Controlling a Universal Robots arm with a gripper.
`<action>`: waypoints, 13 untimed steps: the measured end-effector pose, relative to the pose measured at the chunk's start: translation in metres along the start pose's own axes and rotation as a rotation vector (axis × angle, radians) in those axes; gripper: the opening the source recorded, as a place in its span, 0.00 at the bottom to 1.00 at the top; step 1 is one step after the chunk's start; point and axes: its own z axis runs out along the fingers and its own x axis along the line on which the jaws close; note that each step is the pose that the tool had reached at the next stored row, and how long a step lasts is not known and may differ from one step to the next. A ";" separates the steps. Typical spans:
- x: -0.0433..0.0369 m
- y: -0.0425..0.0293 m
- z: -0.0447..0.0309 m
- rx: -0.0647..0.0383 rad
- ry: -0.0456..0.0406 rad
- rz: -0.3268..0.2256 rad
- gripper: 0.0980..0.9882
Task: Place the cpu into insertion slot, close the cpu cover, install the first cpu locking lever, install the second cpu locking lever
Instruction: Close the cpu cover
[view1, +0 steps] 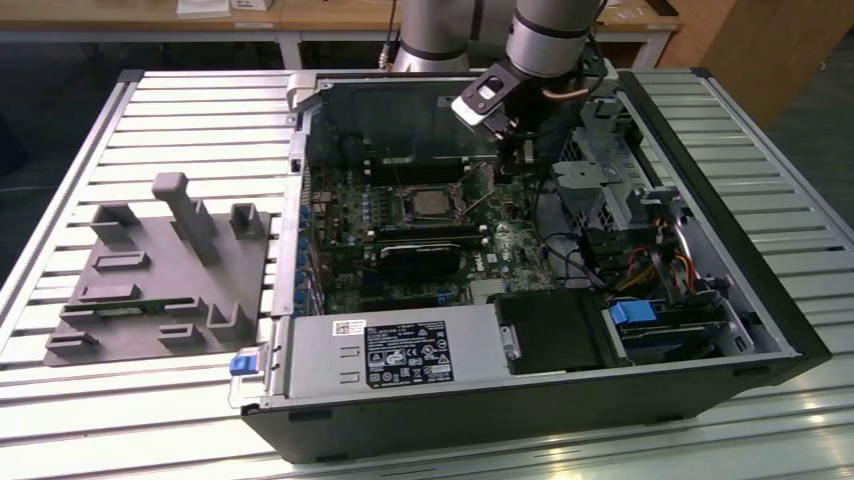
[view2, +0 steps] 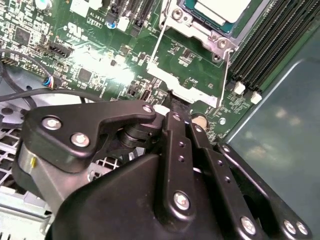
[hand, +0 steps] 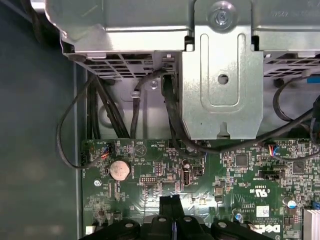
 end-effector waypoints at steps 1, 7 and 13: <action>0.0000 -0.0010 0.0000 0.000 -0.0001 0.000 0.01; -0.0003 -0.0099 0.0003 -0.006 0.0000 0.000 0.01; -0.0007 -0.0227 0.0007 -0.017 0.0003 0.000 0.01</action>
